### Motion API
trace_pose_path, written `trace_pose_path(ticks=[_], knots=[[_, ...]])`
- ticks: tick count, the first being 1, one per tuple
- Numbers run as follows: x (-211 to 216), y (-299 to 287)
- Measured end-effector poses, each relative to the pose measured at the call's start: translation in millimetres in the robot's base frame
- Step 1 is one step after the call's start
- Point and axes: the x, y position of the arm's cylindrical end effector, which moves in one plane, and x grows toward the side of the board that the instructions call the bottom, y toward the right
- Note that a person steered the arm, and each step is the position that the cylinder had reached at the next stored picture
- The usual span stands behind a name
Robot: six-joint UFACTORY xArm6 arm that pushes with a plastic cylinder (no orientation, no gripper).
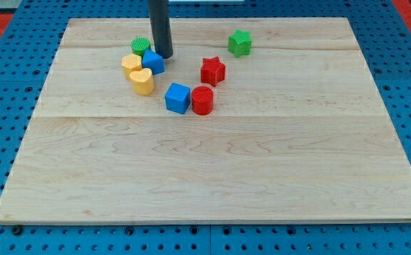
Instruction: Point your arm towards the group of blocks
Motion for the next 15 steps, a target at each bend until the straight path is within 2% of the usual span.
trace_pose_path(ticks=[1, 2, 5, 6, 7, 8, 9, 10, 11, 12, 13, 14, 15], knots=[[8, 10], [7, 45], [69, 86], [101, 102], [163, 102], [150, 39], [108, 17], [103, 19], [85, -7], [79, 25], [34, 82], [-33, 33], [-77, -45]])
